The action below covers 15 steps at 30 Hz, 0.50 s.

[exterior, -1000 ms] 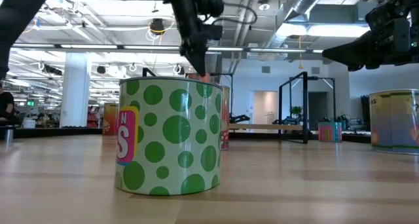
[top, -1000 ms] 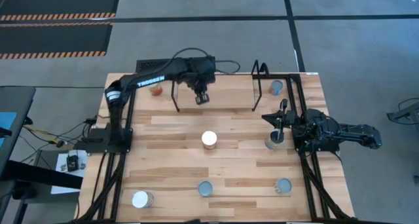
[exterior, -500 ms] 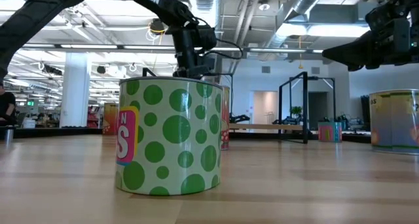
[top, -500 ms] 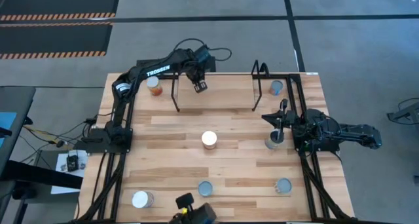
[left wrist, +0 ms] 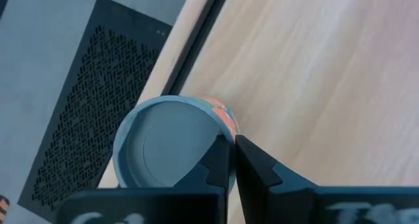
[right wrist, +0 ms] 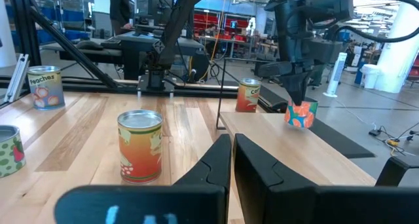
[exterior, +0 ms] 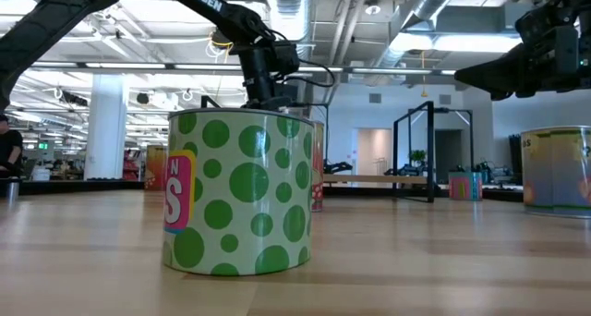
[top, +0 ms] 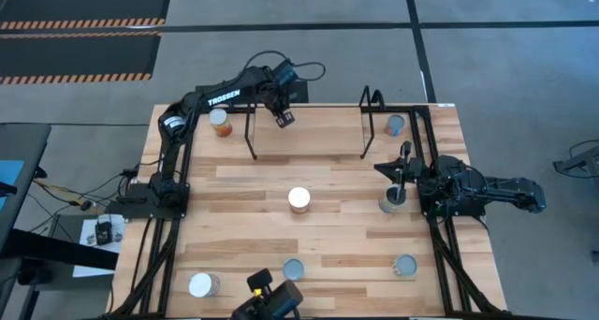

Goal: Pick and place cans onto a shelf
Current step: Put the canned oranges on the shelf

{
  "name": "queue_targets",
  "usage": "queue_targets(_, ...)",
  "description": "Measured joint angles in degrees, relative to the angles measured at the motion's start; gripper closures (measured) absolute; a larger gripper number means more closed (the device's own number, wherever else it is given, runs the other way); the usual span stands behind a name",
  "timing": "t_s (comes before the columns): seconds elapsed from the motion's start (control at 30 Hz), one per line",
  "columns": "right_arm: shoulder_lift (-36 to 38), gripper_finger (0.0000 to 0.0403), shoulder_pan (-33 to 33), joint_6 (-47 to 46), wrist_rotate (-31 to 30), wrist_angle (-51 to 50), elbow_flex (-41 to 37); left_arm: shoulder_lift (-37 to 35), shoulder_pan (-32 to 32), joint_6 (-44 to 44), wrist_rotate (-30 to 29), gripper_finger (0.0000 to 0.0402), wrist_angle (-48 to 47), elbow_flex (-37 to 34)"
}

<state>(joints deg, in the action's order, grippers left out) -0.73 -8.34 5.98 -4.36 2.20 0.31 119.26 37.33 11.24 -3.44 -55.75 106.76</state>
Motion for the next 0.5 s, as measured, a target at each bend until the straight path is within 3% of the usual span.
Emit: queue_targets(0.5,0.0,0.0358,0.0,0.0,0.0,0.0,0.0,1.9,-0.1,-0.2,0.8,0.0401,1.9,0.0)
